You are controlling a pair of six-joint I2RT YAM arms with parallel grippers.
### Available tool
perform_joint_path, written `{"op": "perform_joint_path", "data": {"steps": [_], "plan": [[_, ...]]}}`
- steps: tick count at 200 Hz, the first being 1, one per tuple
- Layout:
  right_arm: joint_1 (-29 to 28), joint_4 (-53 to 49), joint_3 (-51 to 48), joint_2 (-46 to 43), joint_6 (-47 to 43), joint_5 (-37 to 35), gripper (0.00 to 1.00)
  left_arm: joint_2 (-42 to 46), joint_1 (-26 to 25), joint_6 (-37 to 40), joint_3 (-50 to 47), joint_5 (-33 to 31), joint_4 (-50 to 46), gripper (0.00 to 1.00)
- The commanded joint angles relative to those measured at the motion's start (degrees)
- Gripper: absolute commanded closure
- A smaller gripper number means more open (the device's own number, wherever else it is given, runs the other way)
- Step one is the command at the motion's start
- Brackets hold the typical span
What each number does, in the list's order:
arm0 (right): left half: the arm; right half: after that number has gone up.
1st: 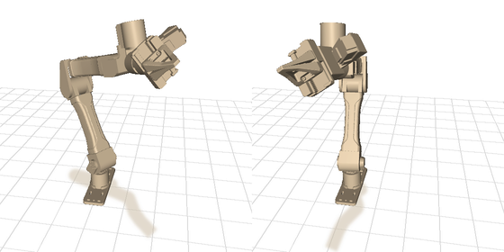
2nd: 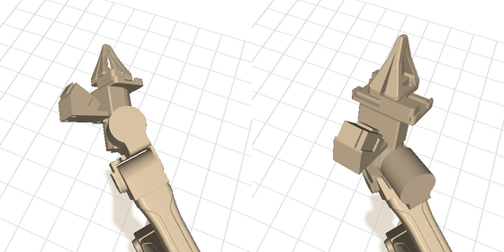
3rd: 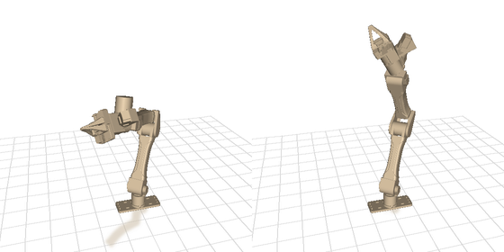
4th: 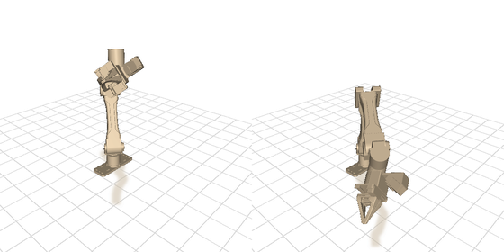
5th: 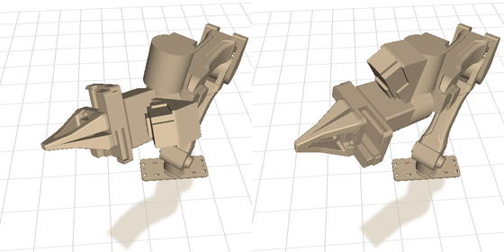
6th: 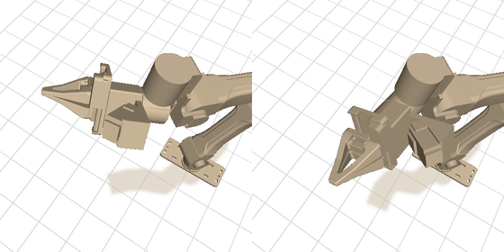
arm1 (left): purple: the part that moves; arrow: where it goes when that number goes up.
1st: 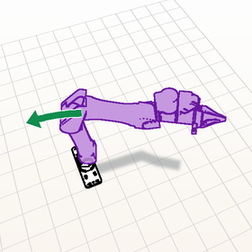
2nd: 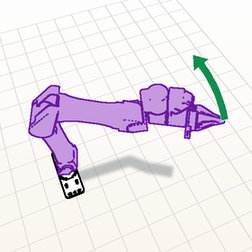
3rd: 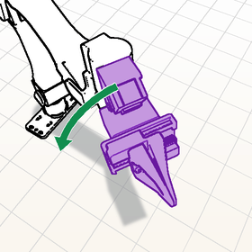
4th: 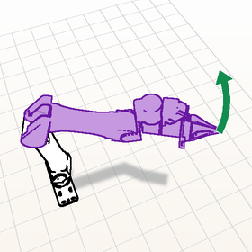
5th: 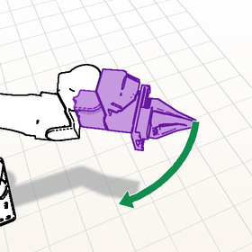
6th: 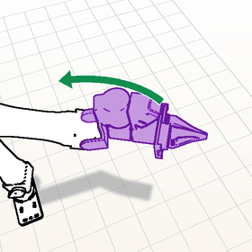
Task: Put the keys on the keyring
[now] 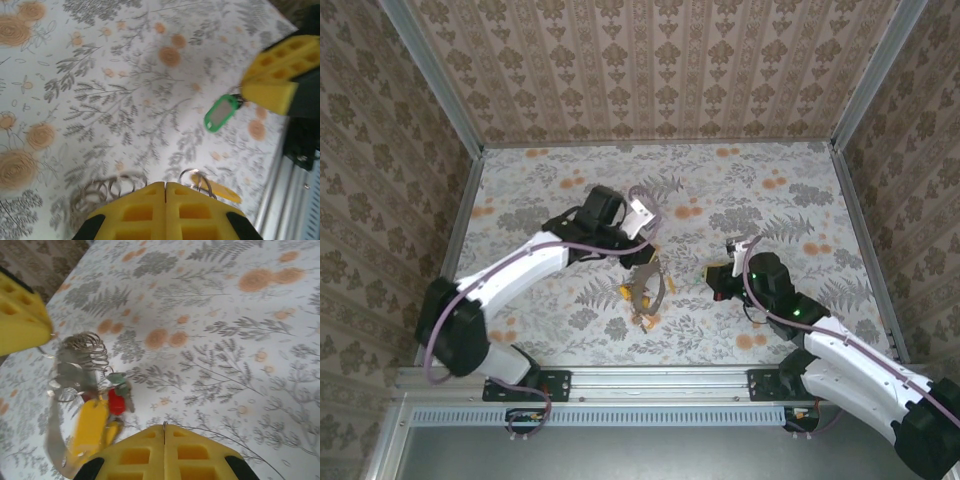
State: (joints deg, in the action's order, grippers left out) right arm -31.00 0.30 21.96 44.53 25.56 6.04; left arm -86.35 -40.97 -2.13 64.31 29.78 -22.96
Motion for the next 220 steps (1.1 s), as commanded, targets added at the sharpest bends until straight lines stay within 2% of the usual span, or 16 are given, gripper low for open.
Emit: {"op": "perform_joint_path", "data": {"steps": [1, 23, 43, 85, 94, 121, 160, 194, 220], "plan": [[1.3, -3.21, -0.6, -1.76, 1.47, -4.82, 1.0, -7.18, -0.55, -1.8, 3.5, -2.04, 2.45, 1.0], [2.88, -5.9, -0.82, -1.52, 2.74, -6.92, 1.0, -14.75, -0.58, -2.17, 8.54, -2.29, 2.16, 1.0], [4.99, -3.96, -1.73, 0.39, 3.55, -4.05, 1.0, -19.17, -0.57, -2.67, 10.52, -2.92, 2.07, 1.0], [5.77, 0.71, -1.9, 7.66, 4.65, -1.31, 1.0, -22.75, -1.02, -5.14, 9.38, -2.62, 2.66, 1.0], [5.87, 1.95, -1.83, 8.88, 4.82, -0.63, 1.0, -22.36, -1.07, -5.46, 8.81, -2.62, 2.67, 0.97], [5.95, 3.33, -1.41, 12.13, 4.6, 0.2, 1.0, -19.32, -1.12, -5.83, 7.52, -1.88, 1.23, 0.76], [6.22, 5.66, -0.98, 16.79, 4.79, 1.57, 1.0, -12.58, 0.9, -6.45, 4.92, -1.06, -1.59, 0.59], [6.17, 7.54, -0.59, 19.63, 4.43, 3.63, 1.0, -4.63, 7.17, -6.05, -3.64, -1.62, -4.57, 0.57], [5.97, 9.46, 0.4, 22.13, 3.58, 7.28, 1.0, -4.22, 9.53, -4.11, -4.69, -0.96, -6.19, 0.56]]}}
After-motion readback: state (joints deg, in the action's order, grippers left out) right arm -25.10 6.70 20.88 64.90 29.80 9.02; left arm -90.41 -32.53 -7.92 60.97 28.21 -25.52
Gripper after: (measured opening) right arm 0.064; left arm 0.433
